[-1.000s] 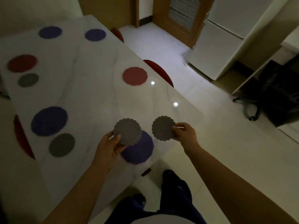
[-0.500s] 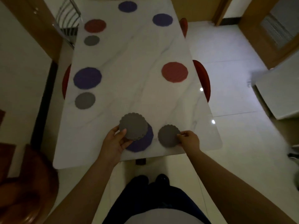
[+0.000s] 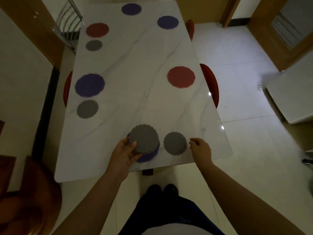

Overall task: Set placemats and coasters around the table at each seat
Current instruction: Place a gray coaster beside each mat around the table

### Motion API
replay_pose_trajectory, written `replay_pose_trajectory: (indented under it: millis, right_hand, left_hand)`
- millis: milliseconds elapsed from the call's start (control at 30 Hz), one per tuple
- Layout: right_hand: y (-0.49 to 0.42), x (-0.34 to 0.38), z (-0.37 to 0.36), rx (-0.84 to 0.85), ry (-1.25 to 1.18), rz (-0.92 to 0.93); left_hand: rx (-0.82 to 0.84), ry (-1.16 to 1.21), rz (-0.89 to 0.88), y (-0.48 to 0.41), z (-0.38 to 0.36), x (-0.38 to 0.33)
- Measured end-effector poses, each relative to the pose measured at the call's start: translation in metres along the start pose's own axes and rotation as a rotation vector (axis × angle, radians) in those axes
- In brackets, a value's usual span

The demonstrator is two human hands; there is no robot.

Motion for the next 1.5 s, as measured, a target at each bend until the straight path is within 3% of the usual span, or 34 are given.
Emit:
replay_pose_trajectory:
  millis: [167, 300, 500, 833, 1233, 1500]
  right_hand:
    - [0.009, -0.001, 0.013, -0.007, -0.227, 0.037]
    - [0.000, 0.015, 0.035, 0.098, -0.332, 0.142]
    - [-0.037, 0.017, 0.088, 0.217, -0.239, 0.279]
    - [-0.134, 0.009, 0.229, 0.382, -0.085, 0.504]
    - [-0.263, 0.055, 0.264, 0.502, -0.089, 0.553]
    - [-0.373, 0.140, 0.259, 0.619, -0.035, 0.571]
  left_hand:
    - [0.037, -0.048, 0.056, -0.011, -0.039, 0.009]
    - [0.080, -0.086, 0.076, -0.014, -0.087, 0.028]
    - [0.080, -0.119, 0.050, -0.027, -0.174, 0.064]
    - [0.020, 0.134, -0.049, -0.042, -0.325, 0.125]
    - [-0.088, 0.177, -0.103, -0.114, -0.410, 0.100]
    - [-0.139, 0.341, -0.176, -0.194, -0.459, 0.033]
Point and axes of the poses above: each hand's wrist, its own y-axis away from the middle knuckle, its own z-axis out of the back of the hand, x = y × z, the point moved 4 cm from there along -y, towards the middle knuckle, and after that the axes turned 4 degrees about z, right-handed, at the moved point
